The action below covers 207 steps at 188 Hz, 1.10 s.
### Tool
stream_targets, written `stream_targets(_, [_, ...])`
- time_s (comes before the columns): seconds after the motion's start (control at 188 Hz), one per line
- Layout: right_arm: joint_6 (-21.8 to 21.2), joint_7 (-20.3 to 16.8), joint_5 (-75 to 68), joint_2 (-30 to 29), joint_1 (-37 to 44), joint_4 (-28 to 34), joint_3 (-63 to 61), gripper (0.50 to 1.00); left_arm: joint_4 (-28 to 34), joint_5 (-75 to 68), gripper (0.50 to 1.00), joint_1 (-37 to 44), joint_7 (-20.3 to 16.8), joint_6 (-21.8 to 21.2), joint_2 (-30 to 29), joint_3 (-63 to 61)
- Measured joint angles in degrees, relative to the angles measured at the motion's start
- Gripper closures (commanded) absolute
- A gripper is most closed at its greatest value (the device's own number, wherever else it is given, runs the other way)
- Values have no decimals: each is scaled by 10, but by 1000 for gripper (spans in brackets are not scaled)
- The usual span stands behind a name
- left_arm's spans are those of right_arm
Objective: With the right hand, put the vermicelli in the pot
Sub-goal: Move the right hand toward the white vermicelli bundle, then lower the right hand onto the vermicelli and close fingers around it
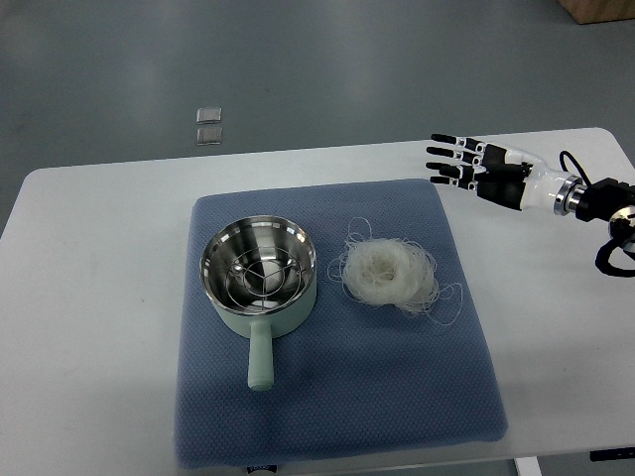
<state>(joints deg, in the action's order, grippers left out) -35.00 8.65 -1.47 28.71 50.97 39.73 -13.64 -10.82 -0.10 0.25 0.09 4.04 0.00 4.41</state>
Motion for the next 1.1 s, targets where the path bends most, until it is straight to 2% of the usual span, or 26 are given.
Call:
stream_targets(0.122, [0, 21, 67, -1, 9, 1, 0, 574, 0, 0, 500, 0, 0, 0, 0, 0])
stream_targets(0.547, [0, 157, 384, -6, 46, 38, 0, 579, 0, 0, 500, 0, 0, 0, 0, 0])
stream_targets(0.653, [4, 178, 469, -7, 53, 54, 0, 583, 0, 0, 500, 0, 0, 0, 0, 0])
stream_targets(0.914, [76, 203, 660, -26, 79, 83, 2, 587, 0, 0, 500, 0, 0, 0, 0, 0])
stream_targets(1.1, [90, 204, 750, -55, 91, 86, 9, 587, 0, 0, 500, 0, 0, 0, 0, 0])
